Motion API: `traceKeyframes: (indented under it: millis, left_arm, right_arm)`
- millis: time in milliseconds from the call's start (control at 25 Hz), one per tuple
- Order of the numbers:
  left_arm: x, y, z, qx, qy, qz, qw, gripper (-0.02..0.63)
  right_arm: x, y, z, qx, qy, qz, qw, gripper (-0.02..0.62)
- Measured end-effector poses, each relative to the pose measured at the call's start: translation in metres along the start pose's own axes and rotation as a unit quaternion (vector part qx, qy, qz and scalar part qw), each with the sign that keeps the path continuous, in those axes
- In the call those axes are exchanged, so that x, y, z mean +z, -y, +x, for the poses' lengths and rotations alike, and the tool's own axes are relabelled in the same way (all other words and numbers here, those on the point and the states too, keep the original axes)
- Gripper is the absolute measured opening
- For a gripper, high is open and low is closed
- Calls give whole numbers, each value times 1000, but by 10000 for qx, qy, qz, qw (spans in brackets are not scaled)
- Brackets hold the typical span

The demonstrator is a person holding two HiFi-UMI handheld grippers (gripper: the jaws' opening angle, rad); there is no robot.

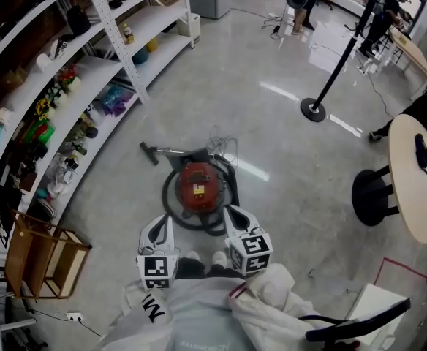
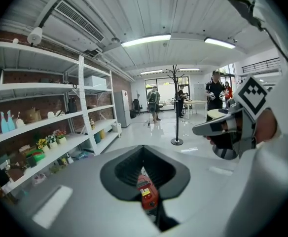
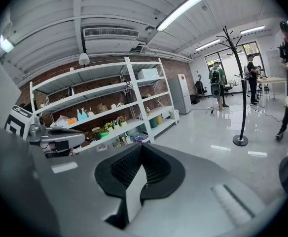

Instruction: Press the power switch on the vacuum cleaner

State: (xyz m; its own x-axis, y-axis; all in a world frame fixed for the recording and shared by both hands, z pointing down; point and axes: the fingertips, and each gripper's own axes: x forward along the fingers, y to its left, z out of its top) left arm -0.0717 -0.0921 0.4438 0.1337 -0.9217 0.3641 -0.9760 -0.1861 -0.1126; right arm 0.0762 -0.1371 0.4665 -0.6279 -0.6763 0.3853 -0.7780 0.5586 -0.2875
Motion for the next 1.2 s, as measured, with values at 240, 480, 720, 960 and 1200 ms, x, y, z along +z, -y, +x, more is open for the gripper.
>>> traceKeyframes:
  millis: [240,480,720,960,1200]
  left_arm:
    - [-5,-9,5,-99,-48,-35,9999,0]
    - [-6,-20,22,-330,-43,-57,9994,0]
    - [-6,-43,34,-467,-11,-162,9988,0]
    - [-11,-65,44,-616,3,-249,9978,0]
    - [-19,-88,51,-676,-30,-343,9971,0]
  right_arm:
    - [0,-9,7,-28,-50,1,10000,0]
    - [5,-8,18,-249,-82,7,9997,0]
    - [9,-19,33,-425,-176,-33,9989,0]
    - [9,-26,47,-617,-277,-69,9977,0]
    - [10,-37,63,-713,-373,-136,9967,0]
